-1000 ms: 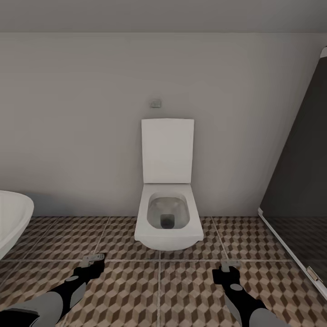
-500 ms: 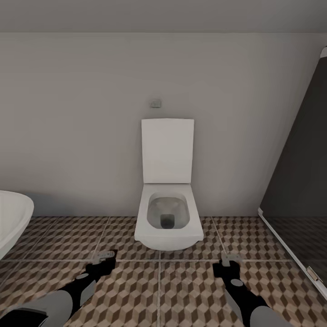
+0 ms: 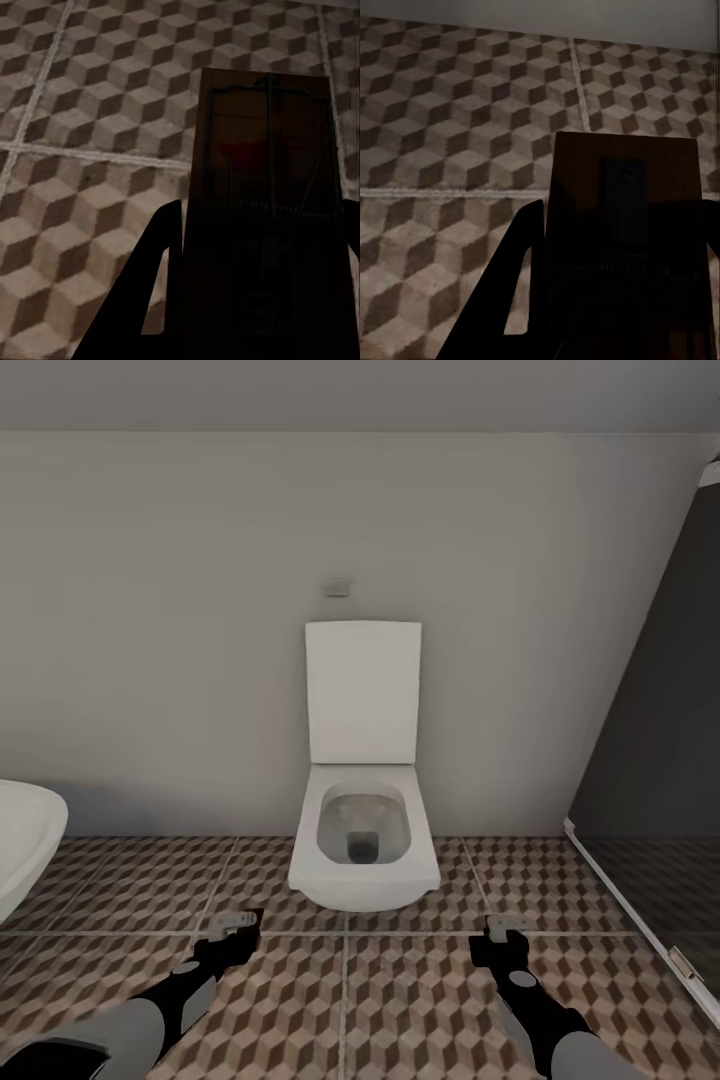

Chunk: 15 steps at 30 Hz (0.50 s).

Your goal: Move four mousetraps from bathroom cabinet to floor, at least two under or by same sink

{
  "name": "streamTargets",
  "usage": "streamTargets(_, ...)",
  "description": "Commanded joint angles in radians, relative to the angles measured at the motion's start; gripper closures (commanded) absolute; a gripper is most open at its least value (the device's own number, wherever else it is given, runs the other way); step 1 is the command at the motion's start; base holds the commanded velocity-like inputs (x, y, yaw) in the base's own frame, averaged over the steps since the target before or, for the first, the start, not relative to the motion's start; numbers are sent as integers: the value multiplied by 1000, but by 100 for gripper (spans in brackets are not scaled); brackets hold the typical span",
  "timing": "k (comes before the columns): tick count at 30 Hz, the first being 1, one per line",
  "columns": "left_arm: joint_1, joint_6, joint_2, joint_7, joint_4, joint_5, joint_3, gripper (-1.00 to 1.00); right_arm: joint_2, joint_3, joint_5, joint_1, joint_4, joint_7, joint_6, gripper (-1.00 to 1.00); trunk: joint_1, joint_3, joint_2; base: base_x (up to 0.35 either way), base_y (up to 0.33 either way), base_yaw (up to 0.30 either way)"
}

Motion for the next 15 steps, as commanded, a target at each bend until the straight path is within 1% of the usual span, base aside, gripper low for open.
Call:
streamTargets(1, -1, -4, 0, 1, 1, 8, -9, 100, 1, -7, 9, -1, 1, 0, -4, 100, 0, -1, 0, 0, -230, 0)
streamTargets(3, -1, -4, 0, 1, 2, 8, -8, 100, 1, -8, 8, -1, 1, 0, -4, 100, 0, -1, 0, 0, -194, 0)
streamTargets(6, -1, -5, -1, 0, 2, 8, -9, 100, 0, -7, 8, -1, 1, -1, -4, 100, 0, -1, 0, 0, -96, 0)
streamTargets(12, -1, -6, -3, -2, 1, 8, -9, 100, 3, -9, 7, -1, 1, -8, -6, 100, 0, -1, 0, 0, -27, 0)
streamTargets(15, -1, -6, -3, -2, 0, 8, -9, 100, 5, -11, 6, -1, -4, -24, -6, 100, 0, -1, 0, 0, -6, 0)
